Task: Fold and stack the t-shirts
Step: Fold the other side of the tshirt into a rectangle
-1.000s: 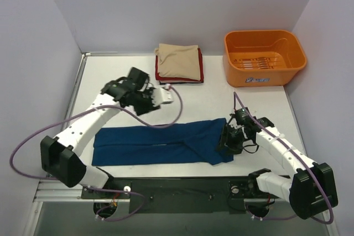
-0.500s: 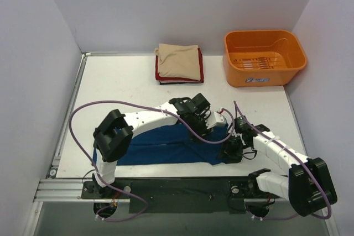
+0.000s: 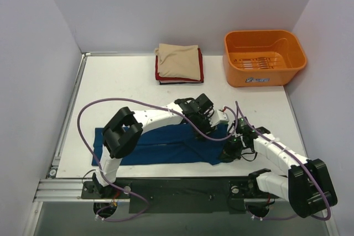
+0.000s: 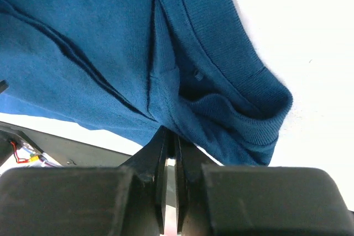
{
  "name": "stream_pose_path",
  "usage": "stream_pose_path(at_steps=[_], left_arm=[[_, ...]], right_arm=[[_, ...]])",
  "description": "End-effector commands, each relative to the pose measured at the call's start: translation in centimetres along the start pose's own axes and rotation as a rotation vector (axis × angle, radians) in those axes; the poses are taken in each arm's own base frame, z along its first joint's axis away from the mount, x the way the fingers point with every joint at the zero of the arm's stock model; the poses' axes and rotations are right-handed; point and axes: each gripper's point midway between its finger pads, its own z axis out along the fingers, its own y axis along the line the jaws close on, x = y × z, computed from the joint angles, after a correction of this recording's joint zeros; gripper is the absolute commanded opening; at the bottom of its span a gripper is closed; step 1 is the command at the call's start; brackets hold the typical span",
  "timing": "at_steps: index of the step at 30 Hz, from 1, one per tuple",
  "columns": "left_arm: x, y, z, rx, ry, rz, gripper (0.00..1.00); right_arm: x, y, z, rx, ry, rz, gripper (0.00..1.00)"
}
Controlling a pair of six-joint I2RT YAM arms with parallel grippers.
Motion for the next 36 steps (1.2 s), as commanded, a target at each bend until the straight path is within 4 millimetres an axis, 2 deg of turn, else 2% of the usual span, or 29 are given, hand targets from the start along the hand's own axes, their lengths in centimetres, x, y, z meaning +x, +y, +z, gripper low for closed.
stream_pose_path(at_steps=[1, 8, 10, 12, 15, 21, 27, 30, 32, 35, 36], left_arm=[[-1.3, 0.8, 0.8, -0.03, -0.038, 0.015, 0.46], [-0.6, 2.3, 2.3, -0.085, -0.005, 0.011, 0.44], [-0.5, 2.5, 2.4, -0.092, 0.001, 0.011, 0.32], [-0.5, 2.1, 2.1, -0.075, 0.003, 0.006, 0.0], [-1.1, 1.4, 1.3, -0.038, -0.016, 0.001, 0.0], [-3.2, 1.4, -2.6, -0.027, -0.114, -0.032, 0.0], [-3.4, 1.3, -4.7, -0.004, -0.146, -0.062, 0.0], [-3.3, 1.5, -4.7, 0.004, -0.153, -0.07, 0.0], [-3.1, 1.0, -3.8, 0.019, -0.126, -0.005, 0.0], [-2.7, 0.5, -1.6, 0.047, -0.06, 0.027, 0.24], [-2.6, 0.4, -1.1, 0.049, -0.054, 0.011, 0.26]], right_arm=[[0.2, 0.1, -0.8, -0.006, -0.001, -0.006, 0.0], [0.7, 0.0, -1.0, -0.009, 0.014, -0.013, 0.0], [0.7, 0.1, -1.1, -0.013, 0.012, -0.013, 0.0], [0.5, 0.2, -1.2, -0.014, 0.008, -0.018, 0.0], [0.5, 0.3, -1.5, -0.015, 0.009, -0.025, 0.0], [0.1, 0.7, -2.9, -0.002, 0.006, -0.066, 0.0], [-0.5, 1.5, -4.3, 0.001, -0.004, -0.109, 0.0], [-0.7, 1.6, -4.7, 0.008, -0.003, -0.128, 0.0], [-0.5, 1.6, -4.6, 0.01, 0.012, -0.129, 0.0], [0.3, 0.7, -3.8, 0.035, 0.055, -0.114, 0.0], [0.3, 0.5, -3.6, 0.039, 0.058, -0.111, 0.0]])
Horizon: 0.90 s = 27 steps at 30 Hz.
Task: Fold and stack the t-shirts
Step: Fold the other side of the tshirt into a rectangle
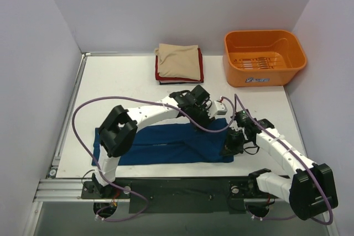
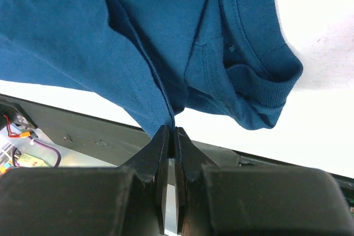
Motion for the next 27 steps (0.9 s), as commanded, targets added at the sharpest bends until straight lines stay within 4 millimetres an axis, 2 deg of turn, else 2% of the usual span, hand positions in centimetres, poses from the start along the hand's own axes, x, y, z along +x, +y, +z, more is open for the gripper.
stream_pose_path(at_steps=[1, 5, 10, 13, 17, 22, 27], left_arm=[[-0.7, -1.4, 2.4, 0.058, 0.026, 0.034, 0.31], [0.0, 0.3, 3.9, -0.008, 0.057, 0.014, 0.41], [1.0, 1.4, 4.7, -0.054, 0.085, 0.016, 0.47], [2.4, 1.1, 5.4, -0.036, 0.113, 0.002, 0.5], [2.4, 0.2, 5.9, -0.019, 0.105, 0.016, 0.5], [2.1, -1.0, 5.8, 0.031, 0.099, 0.016, 0.26], [1.4, -1.9, 4.8, 0.065, 0.072, 0.026, 0.25]], right_arm=[[1.6, -1.6, 0.3, 0.057, 0.07, 0.023, 0.0], [1.8, -1.6, 0.8, 0.045, 0.069, 0.039, 0.0], [1.8, -1.5, 1.1, 0.029, 0.063, 0.047, 0.0], [1.8, -1.6, 1.1, 0.024, 0.06, 0.046, 0.0], [1.8, -1.5, 1.2, 0.014, 0.06, 0.043, 0.0], [1.7, -1.4, 1.2, 0.01, 0.056, 0.047, 0.0], [1.6, -1.5, 1.1, 0.005, 0.05, 0.056, 0.0]])
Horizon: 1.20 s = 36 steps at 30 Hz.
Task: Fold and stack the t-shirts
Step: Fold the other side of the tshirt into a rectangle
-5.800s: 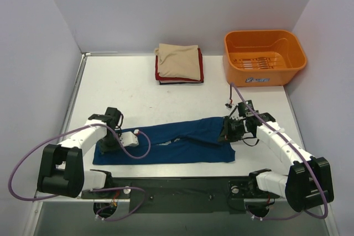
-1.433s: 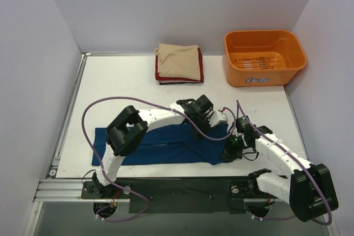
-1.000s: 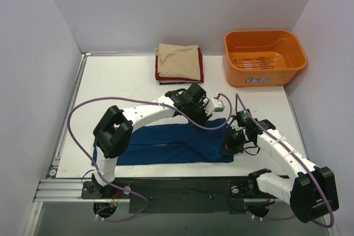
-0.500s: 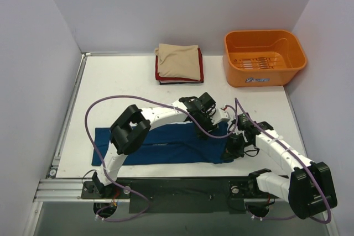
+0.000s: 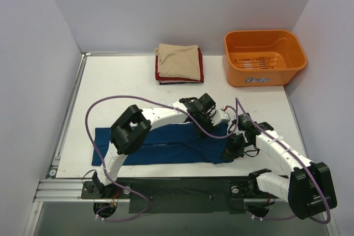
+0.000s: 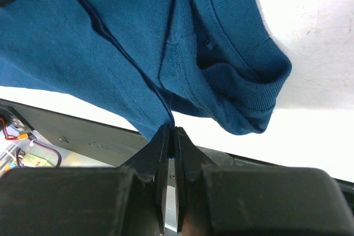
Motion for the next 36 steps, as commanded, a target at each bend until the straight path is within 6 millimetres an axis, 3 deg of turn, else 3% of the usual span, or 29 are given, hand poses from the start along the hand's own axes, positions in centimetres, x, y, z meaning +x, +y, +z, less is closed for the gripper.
stream_pose_path(at_steps=[1, 4, 6, 9, 12, 15, 19, 21, 23, 27, 36], left_arm=[[-1.2, -1.9, -0.9, 0.066, -0.044, 0.022, 0.26], [-1.3, -2.2, -1.0, 0.08, -0.051, 0.026, 0.25], [-1.4, -2.0, -1.0, 0.072, -0.051, 0.023, 0.13], [-1.8, -1.6, -1.4, 0.052, -0.057, 0.021, 0.13], [-2.3, -1.3, -1.8, 0.044, -0.069, 0.016, 0.29], [-2.4, -1.6, -2.4, 0.046, -0.063, 0.016, 0.29], [-3.5, -3.9, -4.9, 0.103, -0.137, 0.042, 0.39], [-2.9, -4.8, -5.3, 0.145, -0.137, 0.046, 0.4], [-2.4, -5.0, -5.1, 0.159, -0.127, 0.055, 0.4], [-0.9, -3.8, -2.8, 0.141, -0.059, 0.033, 0.4], [-0.8, -0.7, -1.2, 0.044, -0.015, 0.007, 0.41]], right_arm=[[0.3, 0.0, -0.2, -0.013, 0.006, 0.011, 0.0], [0.3, 0.0, -0.3, -0.015, 0.004, 0.015, 0.0], [0.3, 0.0, -0.3, -0.02, 0.001, 0.014, 0.0], [0.2, 0.0, -0.4, -0.022, -0.004, 0.017, 0.0], [0.3, 0.0, -0.3, -0.023, -0.002, 0.021, 0.0], [0.4, 0.0, -0.3, -0.024, -0.001, 0.021, 0.0], [0.5, -0.1, -0.4, -0.027, -0.004, 0.022, 0.0], [0.5, -0.2, -0.3, -0.028, -0.003, 0.027, 0.0], [0.5, -0.2, -0.3, -0.028, -0.003, 0.029, 0.0], [0.5, -0.2, -0.2, -0.026, 0.004, 0.033, 0.0], [0.7, -0.3, -0.2, -0.033, 0.0, 0.041, 0.0]])
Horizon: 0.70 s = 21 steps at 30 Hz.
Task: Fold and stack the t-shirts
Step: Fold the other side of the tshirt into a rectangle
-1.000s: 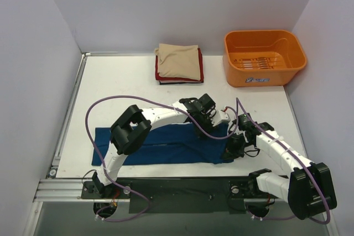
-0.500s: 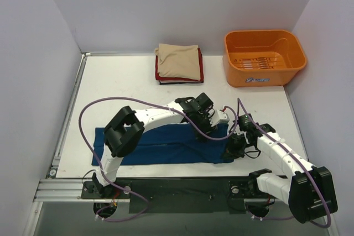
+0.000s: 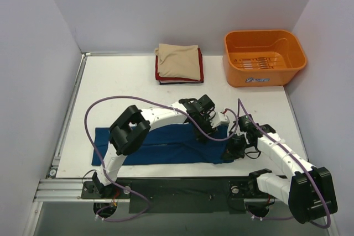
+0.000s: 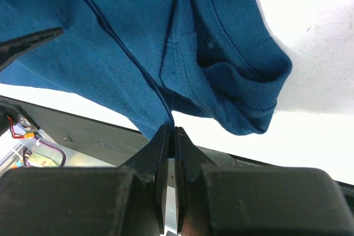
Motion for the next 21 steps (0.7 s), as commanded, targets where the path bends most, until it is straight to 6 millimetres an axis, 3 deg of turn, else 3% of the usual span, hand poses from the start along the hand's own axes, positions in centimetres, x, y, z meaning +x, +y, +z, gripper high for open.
stream_pose_path(at_steps=[1, 12, 13, 16, 21], left_arm=[[-1.2, 1.6, -0.5, -0.062, -0.014, 0.014, 0.41], [-0.5, 2.2, 0.6, -0.12, 0.016, 0.033, 0.41], [-0.4, 2.3, 0.7, -0.124, 0.022, 0.031, 0.38], [-0.3, 2.4, 0.7, -0.13, 0.026, 0.022, 0.0], [-1.7, 1.6, -1.5, -0.091, -0.026, 0.005, 0.0]], right_arm=[[0.8, -0.3, -0.1, -0.001, 0.018, 0.023, 0.0], [0.8, -0.3, -0.1, -0.004, 0.024, 0.017, 0.0], [0.7, -0.3, -0.1, -0.003, 0.022, 0.019, 0.0], [0.7, -0.2, -0.1, -0.006, 0.02, 0.018, 0.0], [0.2, 0.5, -0.7, -0.023, 0.002, 0.011, 0.0]])
